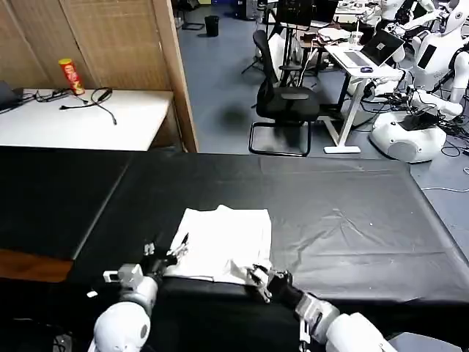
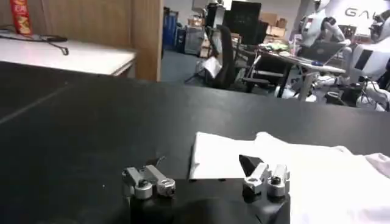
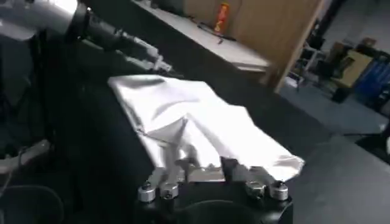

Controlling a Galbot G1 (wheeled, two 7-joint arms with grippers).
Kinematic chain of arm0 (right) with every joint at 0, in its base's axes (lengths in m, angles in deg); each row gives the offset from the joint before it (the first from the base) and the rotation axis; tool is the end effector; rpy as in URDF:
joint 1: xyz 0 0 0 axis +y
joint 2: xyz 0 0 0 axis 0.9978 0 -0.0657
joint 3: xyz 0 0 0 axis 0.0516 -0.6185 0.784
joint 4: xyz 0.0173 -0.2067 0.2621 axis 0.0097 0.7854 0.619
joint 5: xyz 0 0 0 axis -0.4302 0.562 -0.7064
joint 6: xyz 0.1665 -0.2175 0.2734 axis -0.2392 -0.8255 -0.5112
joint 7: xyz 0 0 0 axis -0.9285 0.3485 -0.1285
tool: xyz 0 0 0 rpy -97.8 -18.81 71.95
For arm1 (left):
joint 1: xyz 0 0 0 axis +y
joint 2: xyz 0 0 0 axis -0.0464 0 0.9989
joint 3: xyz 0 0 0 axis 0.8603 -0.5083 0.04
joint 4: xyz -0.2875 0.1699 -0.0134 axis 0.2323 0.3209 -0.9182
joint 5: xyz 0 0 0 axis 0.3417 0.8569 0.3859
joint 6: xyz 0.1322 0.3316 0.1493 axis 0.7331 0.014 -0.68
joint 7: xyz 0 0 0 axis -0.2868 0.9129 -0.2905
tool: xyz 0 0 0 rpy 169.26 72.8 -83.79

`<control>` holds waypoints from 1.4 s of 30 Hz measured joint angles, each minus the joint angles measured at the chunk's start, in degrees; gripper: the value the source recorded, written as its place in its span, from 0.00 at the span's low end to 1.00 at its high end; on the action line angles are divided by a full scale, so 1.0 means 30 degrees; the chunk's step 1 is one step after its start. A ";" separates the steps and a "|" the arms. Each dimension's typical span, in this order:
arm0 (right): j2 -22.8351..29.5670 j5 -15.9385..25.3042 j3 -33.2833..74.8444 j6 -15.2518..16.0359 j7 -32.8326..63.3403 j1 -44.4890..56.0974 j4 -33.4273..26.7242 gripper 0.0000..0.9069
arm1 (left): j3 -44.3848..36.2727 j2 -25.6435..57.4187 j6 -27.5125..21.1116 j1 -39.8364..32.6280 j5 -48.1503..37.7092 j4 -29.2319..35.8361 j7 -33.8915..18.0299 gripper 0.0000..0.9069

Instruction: Fold and organize the clothes.

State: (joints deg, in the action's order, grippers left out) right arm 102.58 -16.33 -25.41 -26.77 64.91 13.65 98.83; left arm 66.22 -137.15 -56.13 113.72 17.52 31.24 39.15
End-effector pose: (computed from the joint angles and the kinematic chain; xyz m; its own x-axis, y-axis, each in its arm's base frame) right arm 0.2331 0.0186 -0.2688 -0.6786 -0.6178 0.3972 -0.7336 0.5961 -0.3263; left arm 0.2667 0.0262 -0.2906 -0.9367 0.1153 0.3307 0.0742 0.9882 -0.1344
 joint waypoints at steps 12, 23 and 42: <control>-0.1460 -0.0489 0.1578 0.1299 0.0040 0.1845 0.1452 0.16 | 0.0021 -0.0207 0.0053 -0.0085 -0.0005 -0.0168 0.0008 0.97; -0.0671 -0.4900 0.3214 0.1230 0.3031 0.2719 0.2422 0.97 | -0.0008 -0.0471 0.0255 -0.0809 -0.0371 -0.1002 0.0381 0.97; 0.0730 -0.7664 0.4529 0.0684 0.3286 0.2362 0.3170 0.97 | 0.0017 -0.1420 0.0273 -0.0749 -0.4135 -0.1923 0.0556 0.00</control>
State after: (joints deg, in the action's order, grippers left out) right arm 104.77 -39.32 -11.82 -24.72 74.77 20.74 108.34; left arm 66.27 -141.41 -55.31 111.47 5.11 25.47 40.82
